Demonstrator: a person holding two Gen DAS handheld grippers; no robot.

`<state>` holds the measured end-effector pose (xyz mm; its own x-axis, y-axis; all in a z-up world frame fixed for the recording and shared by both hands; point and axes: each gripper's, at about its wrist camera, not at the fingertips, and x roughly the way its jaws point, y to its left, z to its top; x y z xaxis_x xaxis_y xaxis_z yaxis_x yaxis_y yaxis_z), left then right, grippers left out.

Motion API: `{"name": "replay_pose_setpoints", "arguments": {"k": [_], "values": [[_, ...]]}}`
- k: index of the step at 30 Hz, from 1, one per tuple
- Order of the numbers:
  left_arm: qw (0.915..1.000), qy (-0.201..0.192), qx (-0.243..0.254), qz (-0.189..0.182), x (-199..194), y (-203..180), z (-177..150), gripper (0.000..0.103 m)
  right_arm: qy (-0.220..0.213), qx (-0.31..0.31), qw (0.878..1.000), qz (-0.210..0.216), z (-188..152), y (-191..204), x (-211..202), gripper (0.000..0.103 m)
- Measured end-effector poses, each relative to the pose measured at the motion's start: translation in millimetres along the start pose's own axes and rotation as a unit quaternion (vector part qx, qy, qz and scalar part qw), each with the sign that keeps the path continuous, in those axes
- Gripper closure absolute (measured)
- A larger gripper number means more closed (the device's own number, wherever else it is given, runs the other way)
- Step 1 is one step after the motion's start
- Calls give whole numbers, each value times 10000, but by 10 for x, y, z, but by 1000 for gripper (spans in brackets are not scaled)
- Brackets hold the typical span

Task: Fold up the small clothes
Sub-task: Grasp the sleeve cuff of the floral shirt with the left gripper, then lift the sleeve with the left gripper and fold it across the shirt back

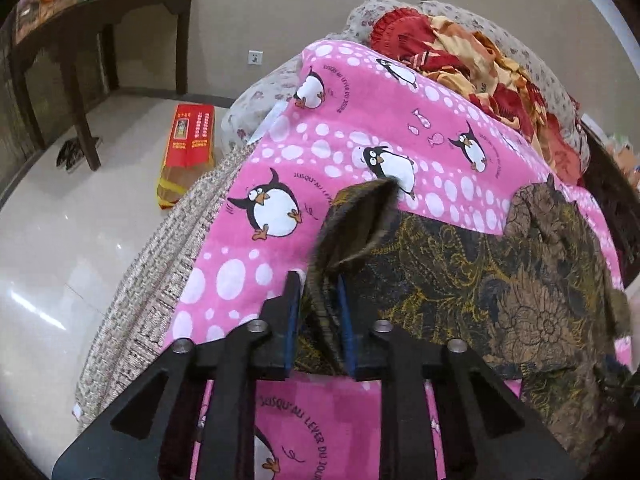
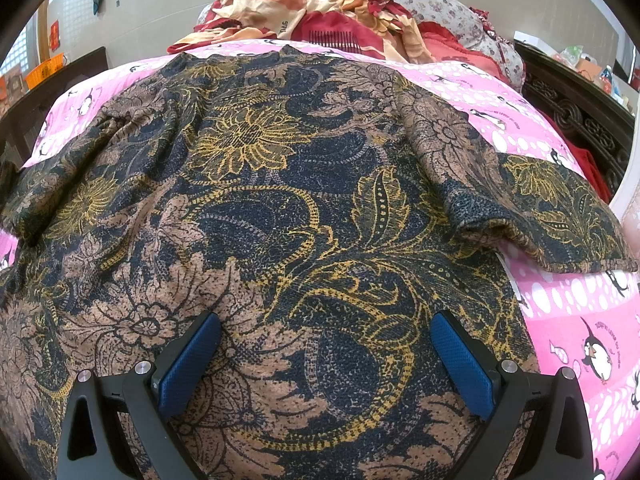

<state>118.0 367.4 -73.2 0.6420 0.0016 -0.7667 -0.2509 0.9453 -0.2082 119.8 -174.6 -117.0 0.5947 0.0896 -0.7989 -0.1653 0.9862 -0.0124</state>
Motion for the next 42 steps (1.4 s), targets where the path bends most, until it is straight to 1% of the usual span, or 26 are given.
{"name": "replay_pose_setpoints", "arguments": {"k": [3,5,7,8,12,16,17,18,20,21,24,25,26,27,28,29,31,33,35,37,39,41,42], "values": [[9998,-15,156,83,-31,-13,-34,81,0,-1,10000,-2,-1,0,3,0],[9998,-52,151,87,-46,-1,-23,81,2,-1,10000,-1,0,0,2,0],[9996,-142,164,203,-78,14,-1,83,2,-1,10000,-2,-1,0,3,0],[9994,-166,153,254,-97,26,18,93,3,-2,10000,-2,-2,0,4,0],[9987,-302,73,408,-242,110,124,100,5,-1,10000,-1,-1,0,0,0],[9984,-394,-34,406,-382,182,224,102,4,-3,10000,-2,-2,0,3,0],[9986,-417,-69,303,-427,170,262,102,3,-2,10000,-1,-1,0,1,0],[9987,-427,-61,265,-452,144,284,102,4,-4,10000,-3,-2,1,3,0],[9982,-502,84,332,-477,54,310,102,5,-2,10000,-1,-2,0,3,0],[9979,-479,201,378,-445,4,300,102,4,-3,10000,-2,-2,1,2,0],[9988,-371,109,289,-379,47,213,100,-2,4,10000,6,-1,-2,-4,0],[9988,-370,93,313,-374,64,173,99,-3,-3,10000,-1,-2,0,2,0],[9987,-368,93,333,-375,77,143,89,-3,-3,10000,-1,-2,-1,2,0],[9990,-321,105,302,-353,97,93,67,-3,-4,10000,-2,-1,0,2,0],[9991,-295,122,294,-339,107,64,55,-2,-6,10000,-4,-2,-1,3,0],[9986,-328,153,376,-330,114,34,45,0,-6,10000,-4,-1,0,1,0],[9981,-380,135,466,-326,139,-12,45,-1,2,10000,5,-3,-3,0,0],[9983,-391,-71,426,-311,188,-61,45,1,-4,10000,-3,-1,0,3,0],[9990,-283,-229,274,-252,215,-108,45,5,-2,10000,-1,-3,-3,4,0],[9990,-140,-354,222,-176,227,-141,45,8,-3,10000,0,-4,-4,5,0],[9979,-84,-641,-64,-142,258,-159,45,8,-2,10000,1,-4,-3,4,0],[9949,-97,-955,-324,-136,298,-167,46,8,-2,10000,0,-3,-2,5,0],[9932,-145,-1089,-390,-135,319,-165,48,8,-3,10000,-1,-3,-1,4,0]]}}
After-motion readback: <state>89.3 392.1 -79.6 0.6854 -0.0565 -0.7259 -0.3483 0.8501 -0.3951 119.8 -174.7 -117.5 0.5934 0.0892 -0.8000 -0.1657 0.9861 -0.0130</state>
